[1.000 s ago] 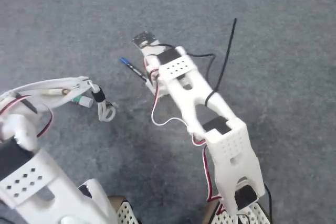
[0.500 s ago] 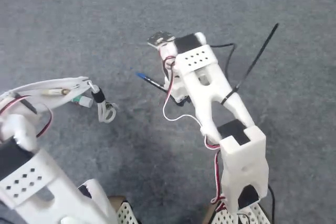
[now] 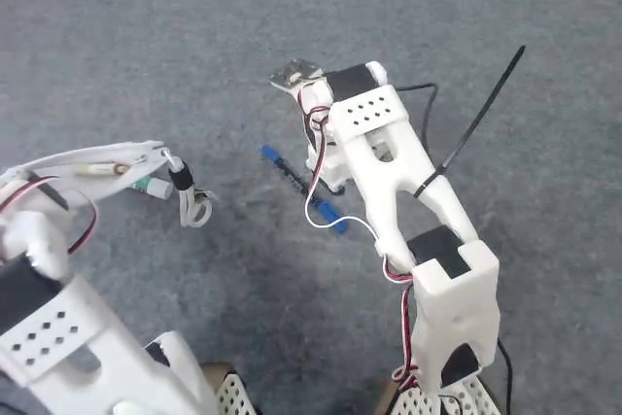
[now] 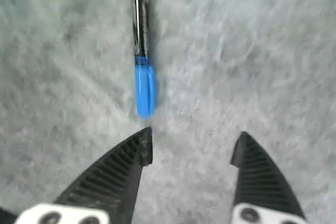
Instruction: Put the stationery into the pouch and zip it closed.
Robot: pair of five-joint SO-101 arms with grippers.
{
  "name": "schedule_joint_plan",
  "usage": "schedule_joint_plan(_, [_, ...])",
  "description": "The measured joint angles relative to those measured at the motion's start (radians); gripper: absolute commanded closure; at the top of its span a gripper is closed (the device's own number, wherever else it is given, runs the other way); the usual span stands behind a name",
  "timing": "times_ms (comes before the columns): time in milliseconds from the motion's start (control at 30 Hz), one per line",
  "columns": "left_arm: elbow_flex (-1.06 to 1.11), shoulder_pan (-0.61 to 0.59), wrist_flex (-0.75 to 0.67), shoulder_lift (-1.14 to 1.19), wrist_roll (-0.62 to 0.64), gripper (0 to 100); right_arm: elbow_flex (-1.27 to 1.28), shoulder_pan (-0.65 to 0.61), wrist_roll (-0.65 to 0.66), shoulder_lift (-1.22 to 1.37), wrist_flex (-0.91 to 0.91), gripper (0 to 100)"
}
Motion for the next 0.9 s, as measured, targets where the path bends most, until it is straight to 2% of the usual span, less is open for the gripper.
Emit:
schedule_joint_plan(233, [0.0, 0.0, 0.0, 0.0, 0.0, 99, 0.025, -0.081, -0.002, 0.003, -0.181, 83.1])
schedule_joint_plan(367, [0.0, 0.0, 0.0, 0.0, 0.0, 99, 0.028, -0.118, -0.049, 0.071, -0.287, 83.1])
schedule_joint_plan(900, [0.0, 0.0, 0.0, 0.0, 0.0, 99, 0.029, -0.15, -0.066, 0.261, -0.563, 83.3])
